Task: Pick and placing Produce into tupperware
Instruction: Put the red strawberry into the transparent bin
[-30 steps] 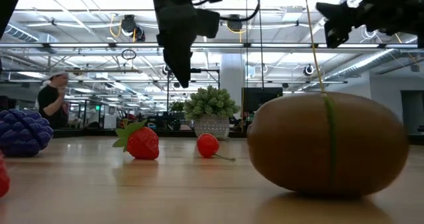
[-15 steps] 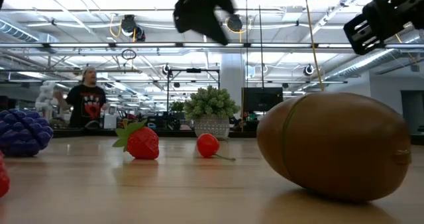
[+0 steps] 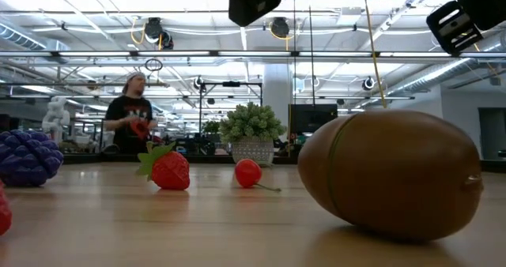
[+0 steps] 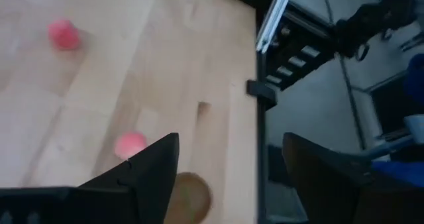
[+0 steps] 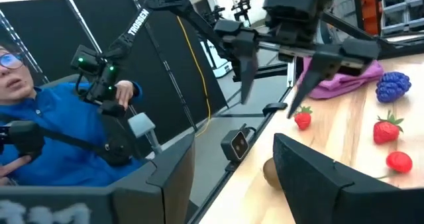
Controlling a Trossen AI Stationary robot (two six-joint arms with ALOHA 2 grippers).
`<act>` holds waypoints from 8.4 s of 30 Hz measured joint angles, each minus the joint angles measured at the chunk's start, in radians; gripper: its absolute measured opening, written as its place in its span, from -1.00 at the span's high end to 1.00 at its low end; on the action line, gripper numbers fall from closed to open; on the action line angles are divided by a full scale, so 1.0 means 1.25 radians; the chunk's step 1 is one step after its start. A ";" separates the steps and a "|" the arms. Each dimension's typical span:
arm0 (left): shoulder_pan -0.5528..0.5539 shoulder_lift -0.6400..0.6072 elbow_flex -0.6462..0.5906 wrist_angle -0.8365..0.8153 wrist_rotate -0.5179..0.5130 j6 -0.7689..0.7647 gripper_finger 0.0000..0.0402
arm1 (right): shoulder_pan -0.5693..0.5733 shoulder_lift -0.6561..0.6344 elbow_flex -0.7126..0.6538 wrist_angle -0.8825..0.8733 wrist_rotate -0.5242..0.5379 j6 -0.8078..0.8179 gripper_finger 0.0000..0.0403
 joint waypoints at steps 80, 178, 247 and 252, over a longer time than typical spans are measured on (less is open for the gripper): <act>0.024 0.033 0.000 -0.627 -0.025 0.162 -0.35 | -0.001 0.000 0.000 -0.056 0.000 -0.019 0.05; 0.145 0.105 0.332 -0.805 -0.220 0.339 0.22 | -0.174 -0.218 0.000 0.052 0.052 -0.290 0.05; 0.452 0.204 0.170 -0.057 0.017 0.504 0.22 | -0.245 -0.466 0.000 -0.115 0.734 -0.566 0.05; 0.452 0.210 0.170 -0.042 0.022 0.504 0.22 | -0.245 -0.466 0.000 -0.115 0.734 -0.559 0.05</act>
